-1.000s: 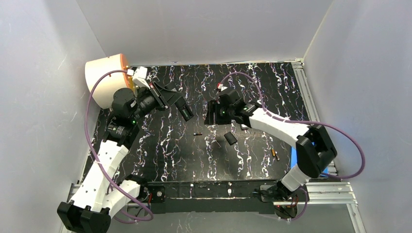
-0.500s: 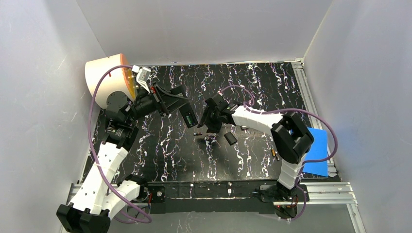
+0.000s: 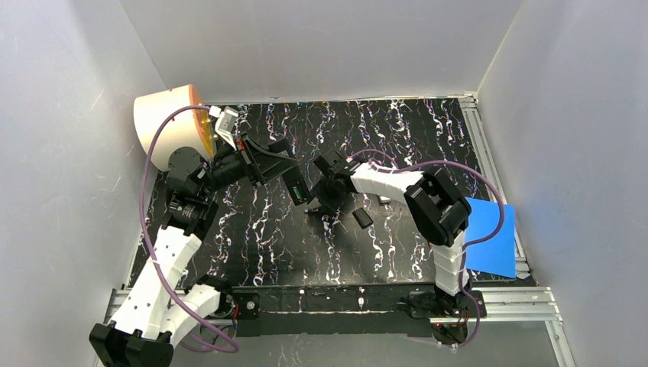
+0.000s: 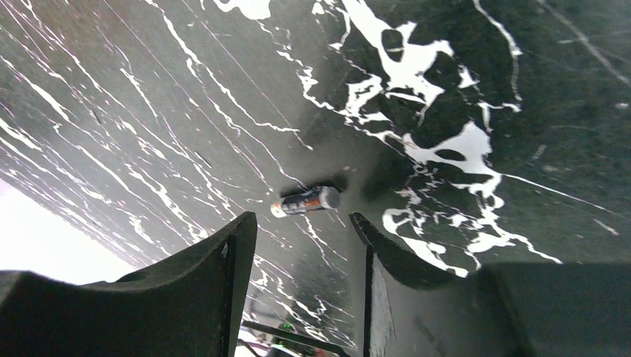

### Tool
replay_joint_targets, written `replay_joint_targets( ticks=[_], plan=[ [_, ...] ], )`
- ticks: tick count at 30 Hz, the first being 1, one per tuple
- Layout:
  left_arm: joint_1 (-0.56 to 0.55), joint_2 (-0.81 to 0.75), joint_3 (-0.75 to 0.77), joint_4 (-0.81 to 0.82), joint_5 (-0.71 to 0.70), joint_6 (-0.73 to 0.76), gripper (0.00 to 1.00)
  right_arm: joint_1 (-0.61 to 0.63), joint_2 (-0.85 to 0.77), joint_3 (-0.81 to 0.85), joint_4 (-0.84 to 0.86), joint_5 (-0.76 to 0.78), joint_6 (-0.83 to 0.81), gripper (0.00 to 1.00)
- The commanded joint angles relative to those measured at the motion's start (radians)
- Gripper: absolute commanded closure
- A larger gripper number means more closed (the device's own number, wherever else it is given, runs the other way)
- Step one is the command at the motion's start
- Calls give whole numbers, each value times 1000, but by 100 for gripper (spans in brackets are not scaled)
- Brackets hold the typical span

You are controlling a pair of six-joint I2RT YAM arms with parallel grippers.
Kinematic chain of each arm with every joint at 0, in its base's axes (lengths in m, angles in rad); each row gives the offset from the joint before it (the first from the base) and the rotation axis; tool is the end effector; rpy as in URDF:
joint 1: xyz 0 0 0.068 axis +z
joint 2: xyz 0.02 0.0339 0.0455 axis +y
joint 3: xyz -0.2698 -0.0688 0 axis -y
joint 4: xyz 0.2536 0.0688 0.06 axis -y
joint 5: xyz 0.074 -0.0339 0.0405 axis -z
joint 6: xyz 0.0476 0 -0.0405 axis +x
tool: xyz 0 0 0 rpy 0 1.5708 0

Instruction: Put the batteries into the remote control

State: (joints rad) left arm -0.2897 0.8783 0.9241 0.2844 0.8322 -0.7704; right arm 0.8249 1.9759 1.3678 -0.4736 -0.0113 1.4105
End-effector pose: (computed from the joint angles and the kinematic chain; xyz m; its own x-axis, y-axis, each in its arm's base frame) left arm 0.1803 -0.0905 0.4271 -0.3778 -0.3766 -0.8458 0.8355 0.2551 -0.4868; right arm 0.2886 0.3132 0.1585 -0.8242 0.5626 -0.0651 0.4736 0.7477 0.4654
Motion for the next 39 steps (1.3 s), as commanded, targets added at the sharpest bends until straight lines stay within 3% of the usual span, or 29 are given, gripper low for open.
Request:
replay_joint_targets(
  ticks=[1, 10, 19, 26, 30, 39],
  plan=[
    [2, -4, 1, 23, 25, -1, 100, 7, 33, 77, -62, 35, 88, 44],
    [4, -12, 54, -81, 8, 92, 100, 12, 95, 123, -115, 23, 109, 48],
    [3, -39, 138, -362, -75, 301, 100, 31, 165, 244, -276, 106, 5, 57],
    [4, -96, 250, -630, -356, 502, 100, 47, 205, 307, -379, 174, -134, 68],
    [3, -130, 247, -660, -464, 524, 100, 66, 216, 320, -382, 210, -231, 75],
    [3, -161, 205, -655, -475, 483, 100, 68, 111, 222, -248, 293, -479, 83]
  ],
)
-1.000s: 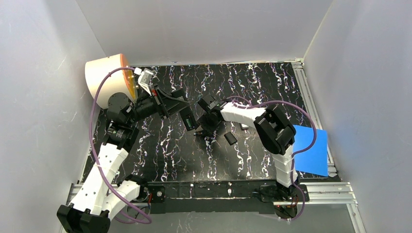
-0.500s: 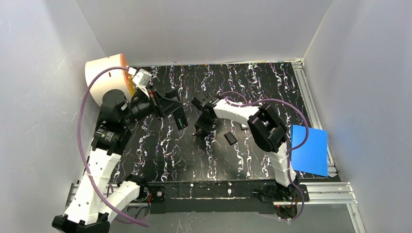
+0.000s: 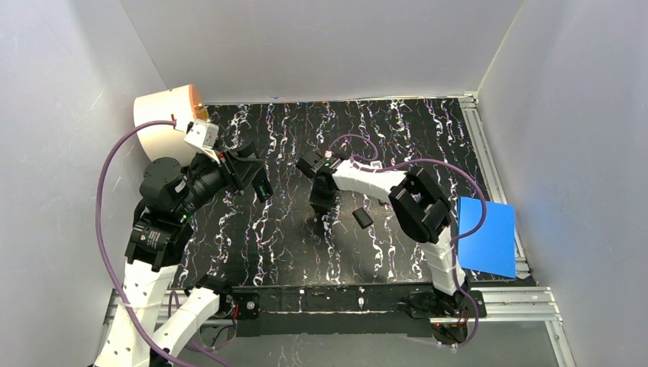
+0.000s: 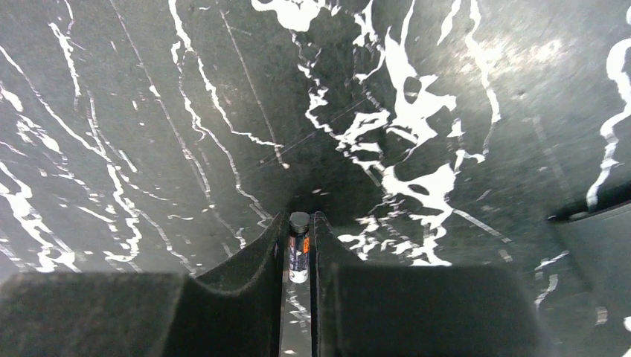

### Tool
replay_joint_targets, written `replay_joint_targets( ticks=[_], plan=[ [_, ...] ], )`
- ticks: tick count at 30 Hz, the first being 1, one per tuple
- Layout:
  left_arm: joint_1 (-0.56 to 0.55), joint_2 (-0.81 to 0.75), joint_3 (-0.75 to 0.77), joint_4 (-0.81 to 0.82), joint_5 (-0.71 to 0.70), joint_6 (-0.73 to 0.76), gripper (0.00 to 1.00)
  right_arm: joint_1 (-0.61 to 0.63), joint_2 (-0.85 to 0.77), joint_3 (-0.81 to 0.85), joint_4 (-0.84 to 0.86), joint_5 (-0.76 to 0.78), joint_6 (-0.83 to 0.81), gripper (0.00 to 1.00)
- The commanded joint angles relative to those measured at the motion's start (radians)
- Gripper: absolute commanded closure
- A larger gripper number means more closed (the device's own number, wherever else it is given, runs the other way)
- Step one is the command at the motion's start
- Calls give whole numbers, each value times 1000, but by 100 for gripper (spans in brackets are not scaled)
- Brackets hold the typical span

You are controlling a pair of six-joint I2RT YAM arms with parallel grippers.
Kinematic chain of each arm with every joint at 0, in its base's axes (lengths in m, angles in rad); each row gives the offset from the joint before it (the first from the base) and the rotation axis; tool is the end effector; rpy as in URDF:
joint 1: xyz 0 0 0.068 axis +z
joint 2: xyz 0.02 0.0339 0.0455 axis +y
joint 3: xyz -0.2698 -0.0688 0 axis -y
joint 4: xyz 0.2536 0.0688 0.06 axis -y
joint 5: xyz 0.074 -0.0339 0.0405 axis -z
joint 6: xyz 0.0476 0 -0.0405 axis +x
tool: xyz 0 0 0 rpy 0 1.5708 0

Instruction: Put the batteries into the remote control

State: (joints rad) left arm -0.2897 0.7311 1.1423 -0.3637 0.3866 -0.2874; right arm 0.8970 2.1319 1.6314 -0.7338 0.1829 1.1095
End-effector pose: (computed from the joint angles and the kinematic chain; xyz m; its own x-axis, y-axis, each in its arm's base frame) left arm 0.1344 -0.0588 0.4556 -0.1337 -0.2341 -0.9630 0.6127 0.7442 -0.2660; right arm 0.2905 0.3500 0.1588 -0.9167 0.2631 -0.3007 0.2020 0.9545 0.2193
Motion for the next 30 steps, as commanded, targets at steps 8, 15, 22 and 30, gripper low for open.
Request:
replay_joint_targets(
  ticks=[8, 15, 22, 30],
  plan=[
    [2, -7, -11, -8, 5, -13, 100, -4, -164, -182, 140, 72, -682, 82],
    [3, 15, -20, 35, 28, -50, 100, -6, -125, -176, 86, -64, -858, 73],
    [3, 35, -3, 25, 31, -43, 100, -4, -171, -201, 97, -117, -849, 48],
    [3, 43, -18, 52, 29, -59, 100, 12, -219, -301, 95, -70, -754, 61]
  ],
)
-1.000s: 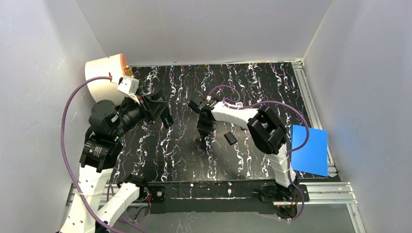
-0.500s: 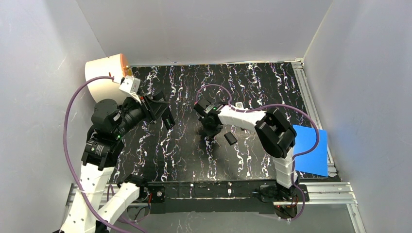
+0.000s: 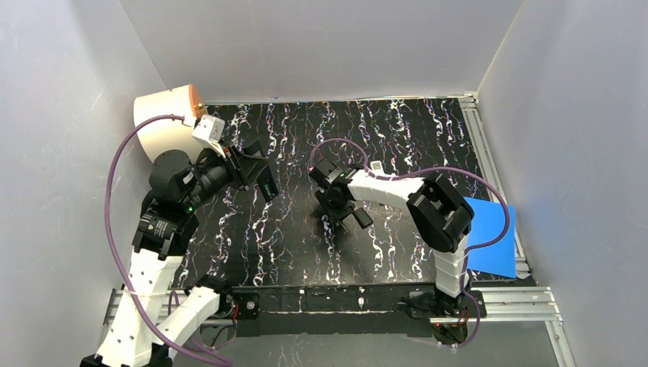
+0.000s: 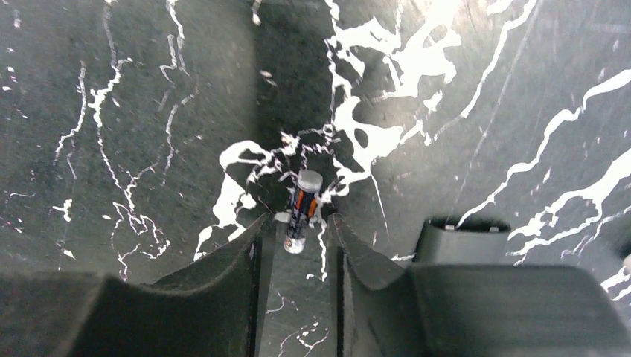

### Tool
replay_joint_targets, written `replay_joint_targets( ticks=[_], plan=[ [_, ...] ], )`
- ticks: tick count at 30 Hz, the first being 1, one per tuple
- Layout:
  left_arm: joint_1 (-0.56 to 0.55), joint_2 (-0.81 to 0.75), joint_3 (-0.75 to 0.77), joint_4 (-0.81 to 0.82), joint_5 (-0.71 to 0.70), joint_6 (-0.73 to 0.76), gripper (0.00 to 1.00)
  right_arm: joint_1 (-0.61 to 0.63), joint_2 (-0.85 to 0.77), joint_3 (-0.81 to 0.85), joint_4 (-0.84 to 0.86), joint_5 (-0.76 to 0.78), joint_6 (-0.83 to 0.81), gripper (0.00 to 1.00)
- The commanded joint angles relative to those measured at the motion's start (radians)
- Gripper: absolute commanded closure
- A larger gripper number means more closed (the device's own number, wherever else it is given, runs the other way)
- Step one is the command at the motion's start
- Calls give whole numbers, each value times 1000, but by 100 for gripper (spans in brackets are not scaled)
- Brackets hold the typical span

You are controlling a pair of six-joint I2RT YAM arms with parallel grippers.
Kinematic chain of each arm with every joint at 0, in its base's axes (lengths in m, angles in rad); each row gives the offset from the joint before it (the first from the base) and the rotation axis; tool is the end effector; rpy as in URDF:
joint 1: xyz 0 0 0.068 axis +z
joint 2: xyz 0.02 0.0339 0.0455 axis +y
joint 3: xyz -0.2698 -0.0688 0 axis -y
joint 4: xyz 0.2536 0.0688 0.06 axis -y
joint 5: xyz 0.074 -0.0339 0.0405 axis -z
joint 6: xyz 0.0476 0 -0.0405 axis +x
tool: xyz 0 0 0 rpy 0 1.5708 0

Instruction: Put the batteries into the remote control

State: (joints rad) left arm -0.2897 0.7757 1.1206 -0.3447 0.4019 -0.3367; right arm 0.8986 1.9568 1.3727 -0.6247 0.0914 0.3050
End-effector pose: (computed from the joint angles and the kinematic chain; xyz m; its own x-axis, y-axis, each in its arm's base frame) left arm 0.1514 -0.0646 0.4447 -0.2105 -0.2545 -0.9439 0.6020 0.7270 -0.3303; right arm 0.2582 0.3175 0.1601 -0.7834 -0.5042 -0.3634 -0.5492 0.8353 0.0249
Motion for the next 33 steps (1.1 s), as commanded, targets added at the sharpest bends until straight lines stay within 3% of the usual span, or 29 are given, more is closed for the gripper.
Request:
replay_joint_targets(
  ticks=[1, 10, 16, 21, 24, 27, 33],
  plan=[
    [3, 3, 6, 34, 17, -11, 100, 13, -45, -48, -17, 38, 58, 63],
    [4, 37, 10, 56, 37, -25, 100, 47, -16, -52, 14, 127, 60, 71],
    [2, 39, -4, 60, 44, -35, 100, 51, -12, -39, 13, 150, 67, 97],
    [3, 79, -105, 133, 140, -108, 100, 51, -119, -45, 30, 196, 109, 99],
    [3, 117, -187, 272, 234, -217, 100, 43, -207, -42, 40, 197, 123, 99],
    [2, 148, -293, 533, 320, -407, 100, 24, -287, -44, 34, 144, 149, 99],
    [-1, 225, -430, 858, 322, -688, 100, 8, -451, -15, -10, 9, 185, 99]
  ],
)
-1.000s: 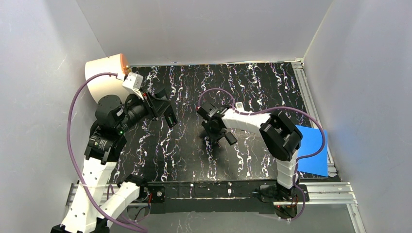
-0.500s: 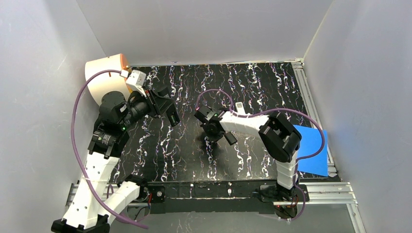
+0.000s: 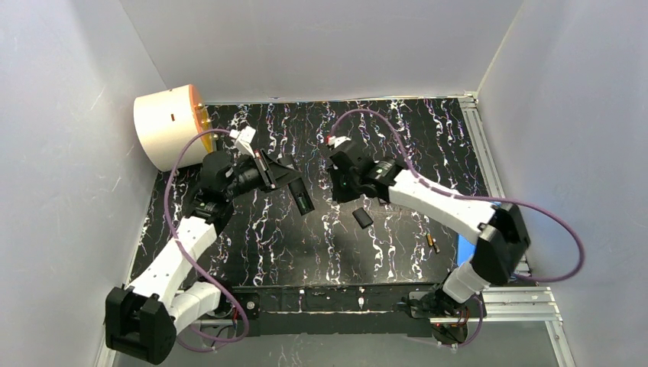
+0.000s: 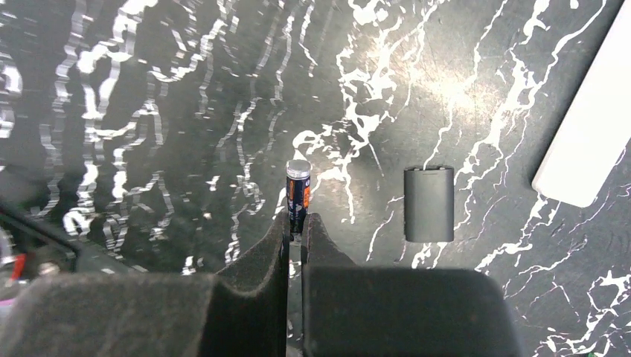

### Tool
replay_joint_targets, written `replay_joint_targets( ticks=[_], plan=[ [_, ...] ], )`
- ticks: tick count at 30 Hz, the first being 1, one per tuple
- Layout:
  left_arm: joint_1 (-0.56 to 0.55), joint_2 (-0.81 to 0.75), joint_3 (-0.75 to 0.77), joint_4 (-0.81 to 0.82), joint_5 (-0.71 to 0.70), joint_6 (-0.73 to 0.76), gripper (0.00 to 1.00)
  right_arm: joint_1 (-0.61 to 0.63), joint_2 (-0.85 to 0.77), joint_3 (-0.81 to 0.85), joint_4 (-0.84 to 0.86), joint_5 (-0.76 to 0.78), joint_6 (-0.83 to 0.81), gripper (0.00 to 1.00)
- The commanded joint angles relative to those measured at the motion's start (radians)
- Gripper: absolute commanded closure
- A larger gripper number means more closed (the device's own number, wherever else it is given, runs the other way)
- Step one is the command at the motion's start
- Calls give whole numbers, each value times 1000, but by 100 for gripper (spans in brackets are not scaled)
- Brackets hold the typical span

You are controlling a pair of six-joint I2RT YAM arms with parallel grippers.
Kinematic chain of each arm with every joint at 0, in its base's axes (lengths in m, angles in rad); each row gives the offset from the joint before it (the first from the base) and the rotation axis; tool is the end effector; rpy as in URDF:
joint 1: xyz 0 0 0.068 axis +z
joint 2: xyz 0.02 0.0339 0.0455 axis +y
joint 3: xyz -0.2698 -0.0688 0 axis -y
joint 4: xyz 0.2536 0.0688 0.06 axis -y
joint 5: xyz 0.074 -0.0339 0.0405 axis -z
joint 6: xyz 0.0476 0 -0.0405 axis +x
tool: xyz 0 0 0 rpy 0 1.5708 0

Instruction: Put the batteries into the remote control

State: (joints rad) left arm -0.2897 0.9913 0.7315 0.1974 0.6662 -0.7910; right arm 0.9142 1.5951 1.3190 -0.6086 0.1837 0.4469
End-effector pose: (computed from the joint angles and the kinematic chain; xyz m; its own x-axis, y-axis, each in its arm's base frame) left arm 0.2254 -0.0979 0.3251 -0.6220 -0.3979 -0.6744 0.5310 0.4185 -0.7368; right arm 0.2287 0.2826 0.2783 -0.7319 -0.2537 -0.6324 -0.4344 0.8887 0.1463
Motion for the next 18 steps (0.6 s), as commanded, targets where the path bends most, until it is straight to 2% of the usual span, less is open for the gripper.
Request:
replay_joint_targets(
  ticks=[1, 3, 6, 9, 18],
  plan=[
    [-2, 31, -61, 354, 54, -279, 100, -12, -106, 56, -55, -89, 56, 99],
    [-3, 68, -85, 428, 51, -377, 100, -13, -130, 90, -84, -108, 77, 99],
    [-11, 108, -106, 487, 30, -443, 100, -13, -149, 133, -95, -169, 98, 99],
    [-12, 128, -110, 488, 20, -448, 100, -13, -161, 172, -98, -232, 109, 99],
    [-12, 192, -92, 488, 37, -412, 100, -13, -169, 228, -121, -275, 110, 99]
  ],
)
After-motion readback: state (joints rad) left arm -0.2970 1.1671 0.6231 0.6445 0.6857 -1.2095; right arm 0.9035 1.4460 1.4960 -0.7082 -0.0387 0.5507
